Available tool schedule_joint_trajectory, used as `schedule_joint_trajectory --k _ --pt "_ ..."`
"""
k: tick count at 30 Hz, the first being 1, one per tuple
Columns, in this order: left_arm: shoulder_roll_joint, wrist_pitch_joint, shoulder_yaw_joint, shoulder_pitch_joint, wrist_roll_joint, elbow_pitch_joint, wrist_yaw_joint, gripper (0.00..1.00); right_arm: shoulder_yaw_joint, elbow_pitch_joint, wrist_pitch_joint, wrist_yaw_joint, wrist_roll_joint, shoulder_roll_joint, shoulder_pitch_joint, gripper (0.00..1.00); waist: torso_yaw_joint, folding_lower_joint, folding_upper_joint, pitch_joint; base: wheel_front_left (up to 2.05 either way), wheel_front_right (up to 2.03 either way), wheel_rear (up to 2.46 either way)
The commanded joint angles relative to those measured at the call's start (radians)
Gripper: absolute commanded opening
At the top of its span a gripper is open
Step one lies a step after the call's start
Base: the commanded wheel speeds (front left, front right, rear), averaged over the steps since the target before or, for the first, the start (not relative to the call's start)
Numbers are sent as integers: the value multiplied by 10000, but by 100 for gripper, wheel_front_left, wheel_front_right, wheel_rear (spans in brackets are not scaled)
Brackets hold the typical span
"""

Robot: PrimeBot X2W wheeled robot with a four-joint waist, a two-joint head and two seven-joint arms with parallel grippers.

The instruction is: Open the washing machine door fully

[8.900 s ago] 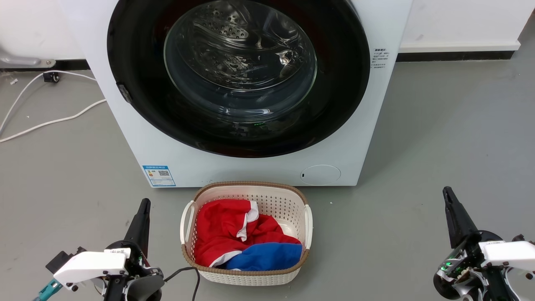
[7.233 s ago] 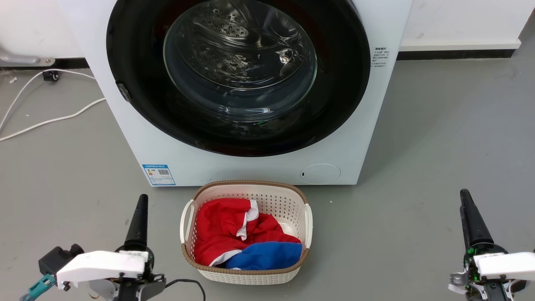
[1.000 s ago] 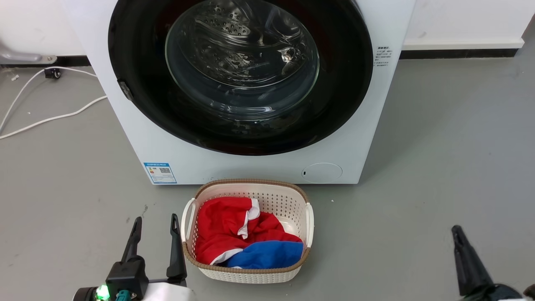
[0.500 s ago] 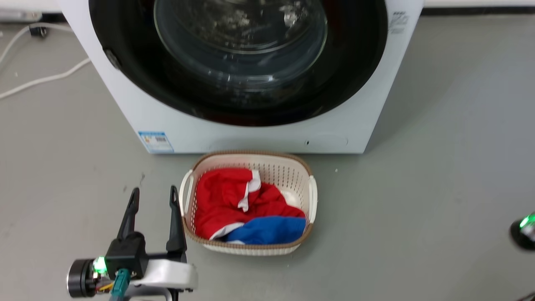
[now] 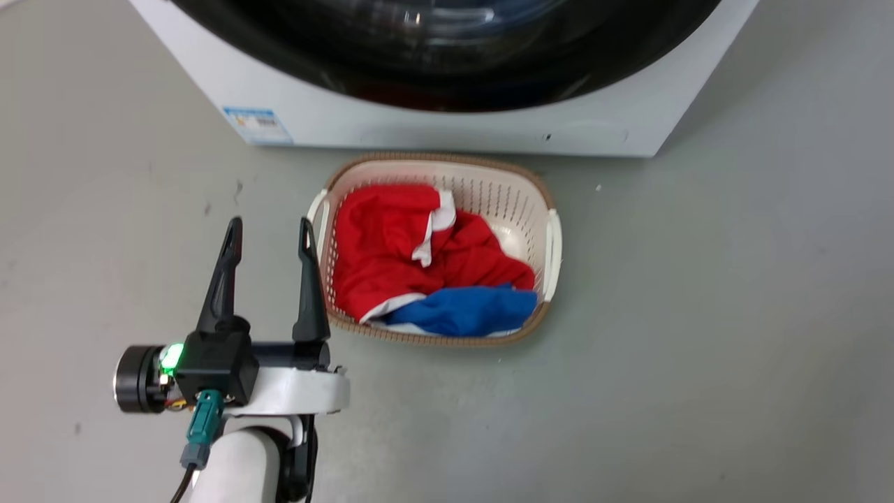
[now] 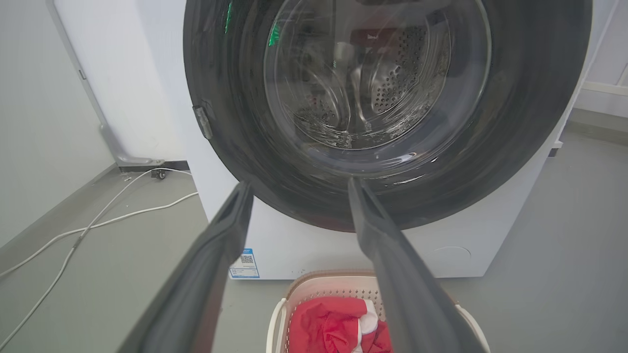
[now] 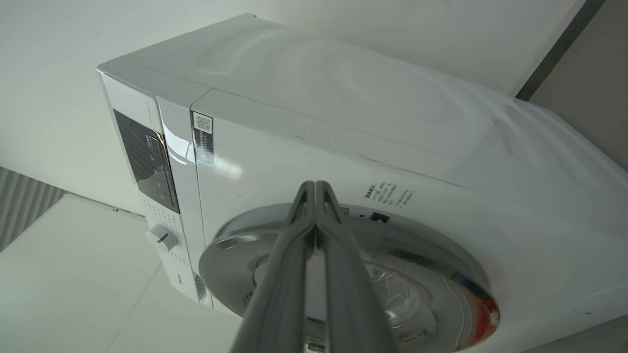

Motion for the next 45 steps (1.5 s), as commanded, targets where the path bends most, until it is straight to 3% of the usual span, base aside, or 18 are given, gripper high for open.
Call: schedule_joint_trajectory --k 1,12,22,31,45 --pt "1 -28 -32 -186 -40 -69 37 100 101 142 123 4 -27 -136 -394 0 263 -2 0 513 0 0 0" --pt "-1 -28 -393 -707 -191 -326 251 100 1533 1791 1326 4 -820 -952 -2968 0 846 -2 0 1510 0 0 0" --pt "1 -28 -657 -1042 -349 -348 428 100 2487 2232 1864 4 -1585 -752 -4273 0 1191 -2 0 2103 0 0 0" --pt "-1 -28 -693 -1088 -373 -280 521 100 2874 2128 2456 6 -1851 -721 -4570 0 1245 -2 0 2198 0 0 0" --pt "0 -28 -494 -920 -215 -164 435 100 3122 669 3366 26 -1571 -485 -2964 0 856 -2 0 1696 0 0 0"
